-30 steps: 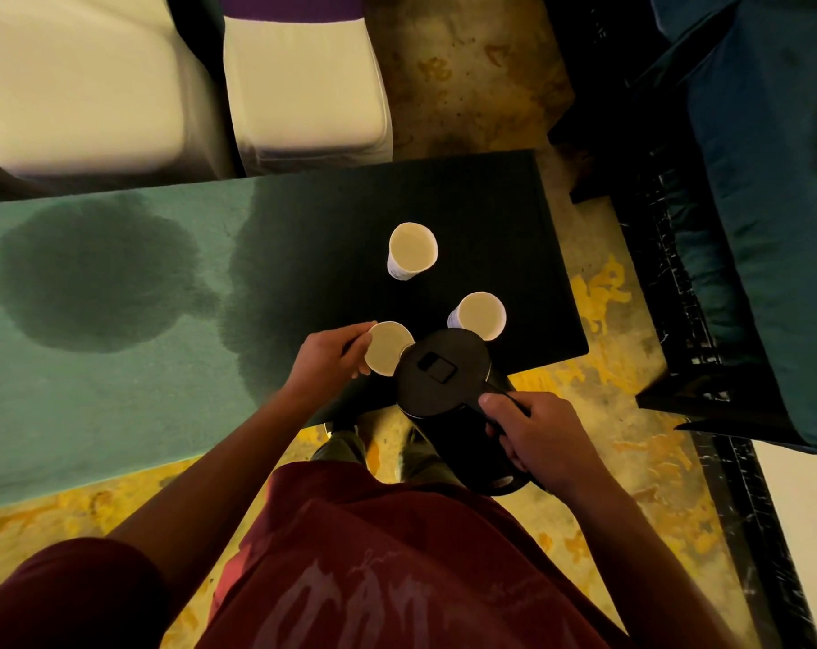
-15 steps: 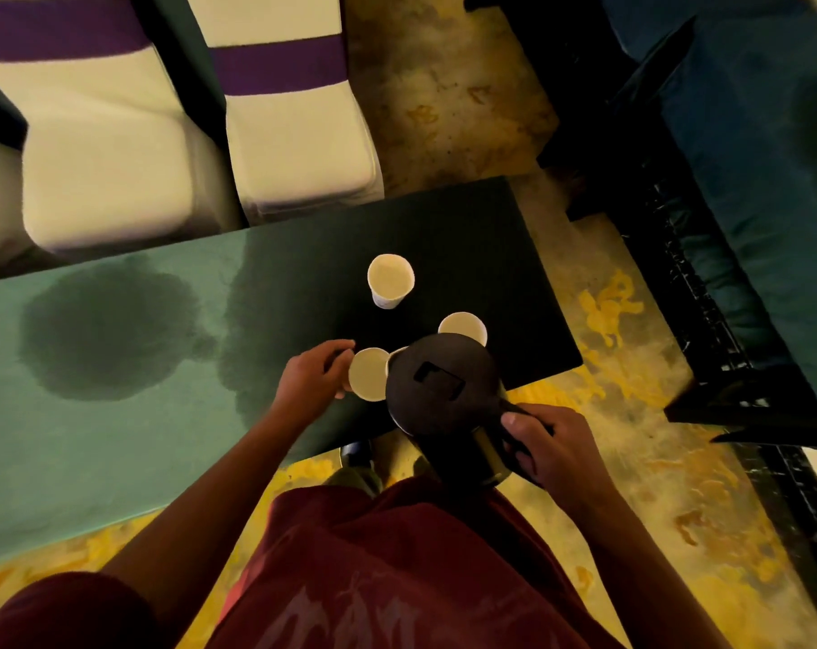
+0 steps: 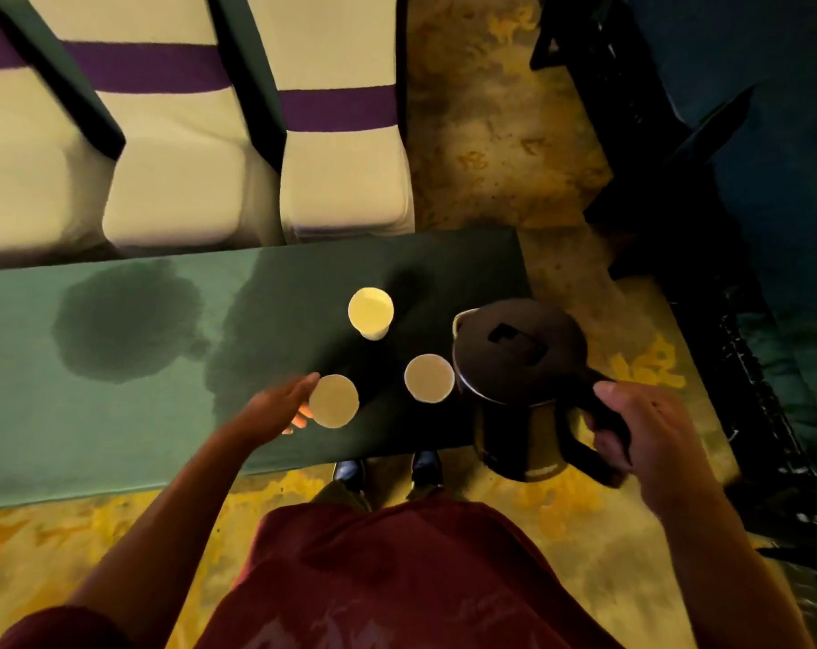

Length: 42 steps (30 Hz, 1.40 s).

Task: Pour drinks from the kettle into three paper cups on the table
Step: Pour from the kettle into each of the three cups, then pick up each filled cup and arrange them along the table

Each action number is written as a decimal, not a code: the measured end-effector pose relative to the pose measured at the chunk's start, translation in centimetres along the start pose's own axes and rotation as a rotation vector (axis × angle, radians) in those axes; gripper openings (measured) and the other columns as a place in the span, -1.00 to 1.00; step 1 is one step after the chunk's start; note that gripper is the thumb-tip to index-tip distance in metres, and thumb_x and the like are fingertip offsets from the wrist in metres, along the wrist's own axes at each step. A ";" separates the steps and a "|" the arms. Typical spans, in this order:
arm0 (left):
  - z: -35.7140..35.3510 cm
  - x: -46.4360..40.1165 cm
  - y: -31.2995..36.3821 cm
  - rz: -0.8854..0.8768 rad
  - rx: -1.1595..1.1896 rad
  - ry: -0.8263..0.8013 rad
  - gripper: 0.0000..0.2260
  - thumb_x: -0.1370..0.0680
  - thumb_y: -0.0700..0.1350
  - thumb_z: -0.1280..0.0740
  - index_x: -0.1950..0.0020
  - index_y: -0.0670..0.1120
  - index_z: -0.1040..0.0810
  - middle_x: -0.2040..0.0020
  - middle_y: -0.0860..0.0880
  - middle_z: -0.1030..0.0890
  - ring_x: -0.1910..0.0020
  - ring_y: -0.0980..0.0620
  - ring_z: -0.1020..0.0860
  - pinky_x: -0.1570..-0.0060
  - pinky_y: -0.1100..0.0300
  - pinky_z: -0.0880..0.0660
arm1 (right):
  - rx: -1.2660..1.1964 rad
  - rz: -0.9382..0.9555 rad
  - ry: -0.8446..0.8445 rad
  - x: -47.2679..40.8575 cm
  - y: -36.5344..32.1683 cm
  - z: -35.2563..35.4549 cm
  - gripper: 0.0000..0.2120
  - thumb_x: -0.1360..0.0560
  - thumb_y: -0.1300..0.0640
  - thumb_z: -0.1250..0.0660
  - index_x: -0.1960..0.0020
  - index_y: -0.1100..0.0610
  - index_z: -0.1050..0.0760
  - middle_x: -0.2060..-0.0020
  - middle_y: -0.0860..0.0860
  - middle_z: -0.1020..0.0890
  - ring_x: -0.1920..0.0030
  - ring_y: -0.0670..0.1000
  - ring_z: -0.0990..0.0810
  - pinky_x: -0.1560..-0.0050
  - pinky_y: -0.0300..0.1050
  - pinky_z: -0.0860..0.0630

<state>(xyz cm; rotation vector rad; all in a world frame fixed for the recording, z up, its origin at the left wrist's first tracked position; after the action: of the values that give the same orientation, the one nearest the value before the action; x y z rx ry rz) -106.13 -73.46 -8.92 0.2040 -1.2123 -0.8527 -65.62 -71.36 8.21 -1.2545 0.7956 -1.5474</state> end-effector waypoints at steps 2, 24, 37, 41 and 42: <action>-0.7 0.5 -0.2 0.026 0.038 0.030 -0.63 -0.66 0.21 -0.05 -0.17 0.06 -0.55 0.00 -0.09 -0.68 0.02 -0.13 -0.66 -0.03 -0.06 -0.59 | 0.025 0.001 0.050 -1.6 -0.2 1.4 -0.62 -0.60 0.17 -0.26 0.38 0.25 -0.44 0.66 -0.05 -0.37 0.64 -0.10 -0.29 0.48 -0.27 -0.22; -6.1 1.9 0.6 0.270 0.618 0.360 -0.61 -0.66 0.12 -0.15 -0.16 -0.18 -0.51 0.18 -0.16 -0.64 0.34 0.05 -0.66 0.20 0.09 -0.53 | -0.230 -0.197 -0.076 -17.0 1.8 -4.6 -0.74 -0.59 0.09 -0.20 0.14 0.22 -0.54 0.46 0.07 -0.51 0.38 0.04 -0.52 0.19 -0.04 -0.50; -6.8 1.5 0.9 0.288 0.621 0.420 -0.49 -0.64 0.19 -0.14 -0.27 -0.23 -0.50 -0.06 -0.28 -0.60 0.01 -0.17 -0.61 0.15 0.05 -0.57 | -0.210 -0.375 -0.165 -15.3 4.7 -2.8 -0.76 -0.51 0.05 -0.25 0.08 0.20 -0.58 0.32 0.12 -0.64 0.21 0.11 -0.62 -0.05 0.11 -0.53; -6.8 1.6 0.7 0.261 0.696 0.453 -0.53 -0.64 0.19 -0.13 -0.19 -0.18 -0.54 -0.07 -0.23 -0.60 -0.06 -0.20 -0.59 0.02 -0.09 -0.60 | 0.127 0.002 0.235 -14.6 3.5 -2.3 -0.82 -0.60 0.05 -0.23 -0.14 0.09 -0.50 0.13 -0.11 -0.57 0.16 -0.09 -0.54 0.19 -0.14 -0.47; -6.7 2.0 0.7 0.254 0.740 0.465 -0.57 -0.65 0.18 -0.13 -0.14 -0.15 -0.56 -0.04 -0.20 -0.61 -0.05 -0.19 -0.59 -0.03 -0.11 -0.58 | 0.087 0.079 0.338 -14.1 3.2 -2.2 -0.80 -0.60 0.09 -0.24 -0.19 0.11 -0.48 0.09 -0.13 -0.56 0.14 -0.18 -0.53 0.18 -0.20 -0.46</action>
<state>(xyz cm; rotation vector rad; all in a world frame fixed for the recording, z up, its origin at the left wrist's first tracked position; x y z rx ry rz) -99.77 -76.25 -9.59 0.7826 -1.0320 -0.0870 -66.67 -59.33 -0.10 -0.8988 0.9678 -1.7340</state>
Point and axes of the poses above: each hand's wrist, its own x-axis away from the middle knuckle, its own z-axis out of the back of the hand, y = z × x, the point moved 1 cm from there along -x, towards the middle knuckle
